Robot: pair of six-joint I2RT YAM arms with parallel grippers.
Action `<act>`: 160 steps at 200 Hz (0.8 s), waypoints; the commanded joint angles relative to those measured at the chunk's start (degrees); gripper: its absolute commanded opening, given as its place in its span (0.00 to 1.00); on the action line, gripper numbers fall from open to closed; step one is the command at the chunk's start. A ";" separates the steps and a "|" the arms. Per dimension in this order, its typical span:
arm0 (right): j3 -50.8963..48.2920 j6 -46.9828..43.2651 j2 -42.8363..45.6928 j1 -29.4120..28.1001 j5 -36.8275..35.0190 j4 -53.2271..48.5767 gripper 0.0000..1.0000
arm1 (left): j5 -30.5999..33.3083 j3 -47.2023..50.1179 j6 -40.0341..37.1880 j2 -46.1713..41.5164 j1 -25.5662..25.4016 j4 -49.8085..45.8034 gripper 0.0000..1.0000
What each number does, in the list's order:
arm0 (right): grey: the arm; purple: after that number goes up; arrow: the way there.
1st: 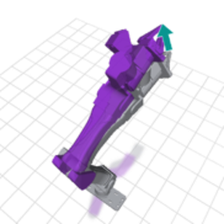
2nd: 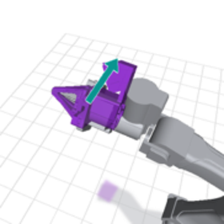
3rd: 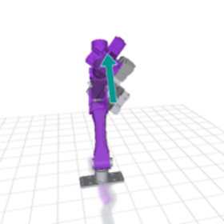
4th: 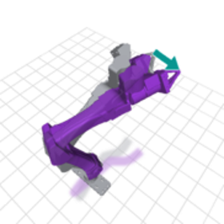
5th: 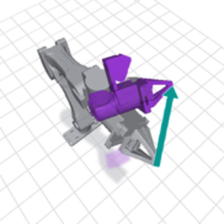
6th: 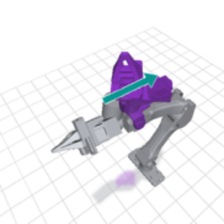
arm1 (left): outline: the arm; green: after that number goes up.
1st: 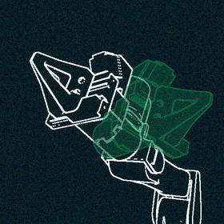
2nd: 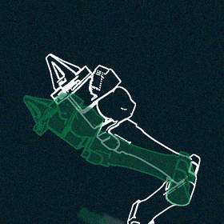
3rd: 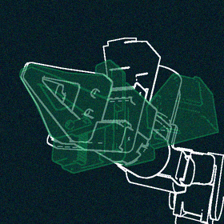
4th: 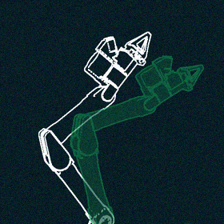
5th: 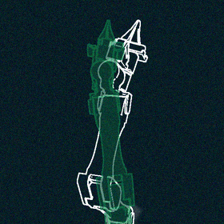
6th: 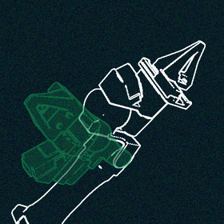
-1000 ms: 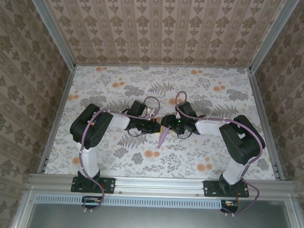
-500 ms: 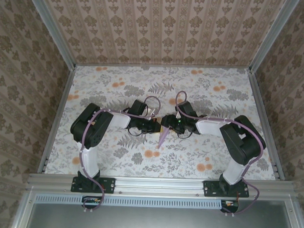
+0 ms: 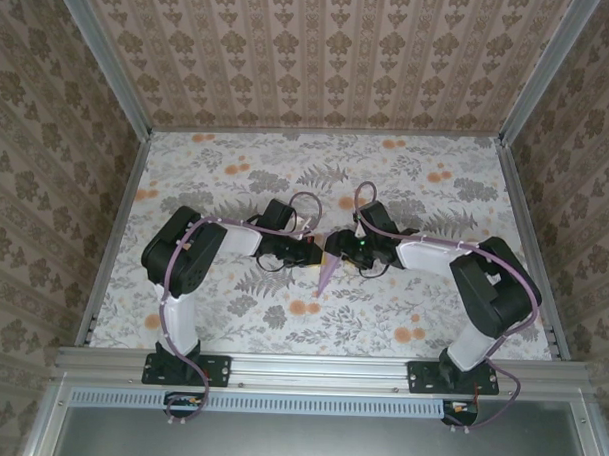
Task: Fold a paper plane with a square sheet of paper (fold left side to right side)
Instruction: Fold the wing for the fifth time at the center of the table.
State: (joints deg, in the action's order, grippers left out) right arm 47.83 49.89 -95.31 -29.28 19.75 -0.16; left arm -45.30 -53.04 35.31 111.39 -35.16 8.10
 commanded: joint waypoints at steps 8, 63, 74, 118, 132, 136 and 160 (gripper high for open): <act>0.27 -1.31 3.23 0.79 -0.18 -2.56 0.53 | 5.57 0.48 -2.44 3.87 -0.12 -3.95 0.00; 3.45 -1.80 -0.52 2.38 0.62 -1.25 0.14 | 5.56 0.58 -2.54 3.56 -0.09 -4.13 0.00; 4.37 -2.15 -1.64 2.38 0.73 -1.42 0.08 | 5.57 0.59 -2.53 3.56 -0.04 -4.14 0.00; 6.01 -2.89 -4.92 2.38 0.86 -2.05 0.01 | 5.53 0.56 -2.39 3.57 -0.09 -4.23 0.00; 5.69 -3.03 -5.46 2.38 0.55 -1.99 0.01 | 5.62 0.48 -2.46 3.61 -0.09 -4.25 0.00; 5.58 -3.16 -5.58 2.38 0.47 -1.83 0.01 | 5.55 0.48 -2.49 3.65 -0.09 -4.23 0.00; 5.71 -3.42 -6.68 2.38 0.72 -1.72 0.00 | 5.59 0.50 -2.53 3.65 -0.09 -4.36 0.00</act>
State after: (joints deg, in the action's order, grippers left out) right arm 52.69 47.83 -100.29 -26.98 19.97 -0.91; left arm -45.30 -53.04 35.27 111.39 -35.16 8.05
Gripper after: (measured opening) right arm 0.046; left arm 0.047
